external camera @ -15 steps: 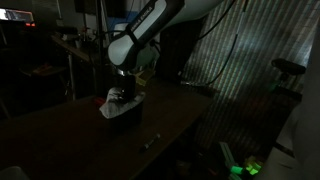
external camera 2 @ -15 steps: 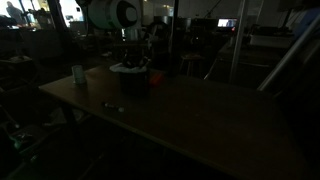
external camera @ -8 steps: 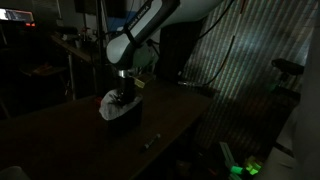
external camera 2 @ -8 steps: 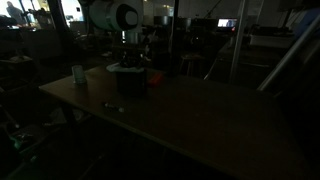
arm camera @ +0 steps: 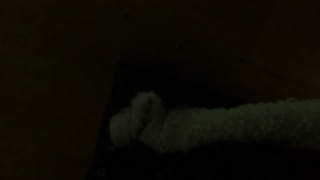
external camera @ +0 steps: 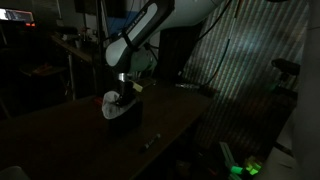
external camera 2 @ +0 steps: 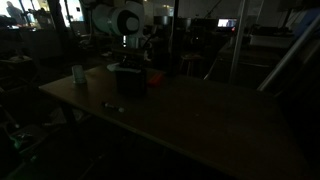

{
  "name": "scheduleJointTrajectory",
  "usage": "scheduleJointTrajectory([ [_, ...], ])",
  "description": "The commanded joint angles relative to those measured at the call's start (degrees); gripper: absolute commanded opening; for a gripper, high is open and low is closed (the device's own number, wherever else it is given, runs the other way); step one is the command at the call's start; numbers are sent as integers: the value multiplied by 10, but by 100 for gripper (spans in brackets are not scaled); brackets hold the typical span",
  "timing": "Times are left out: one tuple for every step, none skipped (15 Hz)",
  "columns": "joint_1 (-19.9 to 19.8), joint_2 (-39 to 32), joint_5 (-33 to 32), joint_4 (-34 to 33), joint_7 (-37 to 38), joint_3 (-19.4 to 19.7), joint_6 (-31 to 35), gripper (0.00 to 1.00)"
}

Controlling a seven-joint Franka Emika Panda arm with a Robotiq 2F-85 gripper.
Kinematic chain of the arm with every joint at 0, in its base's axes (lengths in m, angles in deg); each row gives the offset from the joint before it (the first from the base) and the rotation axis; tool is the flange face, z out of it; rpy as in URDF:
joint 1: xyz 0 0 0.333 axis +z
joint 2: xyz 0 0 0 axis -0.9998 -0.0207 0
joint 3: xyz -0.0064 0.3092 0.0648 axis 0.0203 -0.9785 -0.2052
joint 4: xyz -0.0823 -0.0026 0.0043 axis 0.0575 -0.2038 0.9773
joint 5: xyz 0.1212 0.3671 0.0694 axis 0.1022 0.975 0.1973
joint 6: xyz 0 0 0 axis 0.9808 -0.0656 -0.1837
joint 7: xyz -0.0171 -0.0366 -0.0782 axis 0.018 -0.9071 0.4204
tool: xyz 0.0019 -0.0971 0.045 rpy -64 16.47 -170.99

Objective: Pick up the towel from the table and put it in the black object.

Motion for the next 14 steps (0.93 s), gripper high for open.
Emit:
scheduleJointTrajectory([
  [6,-28,-7,-5,21,-6,10,3],
  [6,-26,-8,-3,25,-6,10,3],
  [6,-18,-10,0,26,-5,9,3],
  [6,-12,-12,2,27,-4,9,3],
  [6,-3,-17,6,30,-2,9,3],
  [7,12,-27,11,34,2,5,3],
  [8,26,-37,15,38,5,3,4],
  [7,37,-45,18,39,5,-2,36],
  [7,53,-56,24,45,8,-6,37],
  [7,68,-65,28,48,9,-11,44],
  [7,84,-74,32,52,10,-15,51],
  [7,101,-81,36,54,11,-20,60],
  [9,121,-92,38,58,12,-27,67],
  [10,137,-101,38,59,12,-35,74],
])
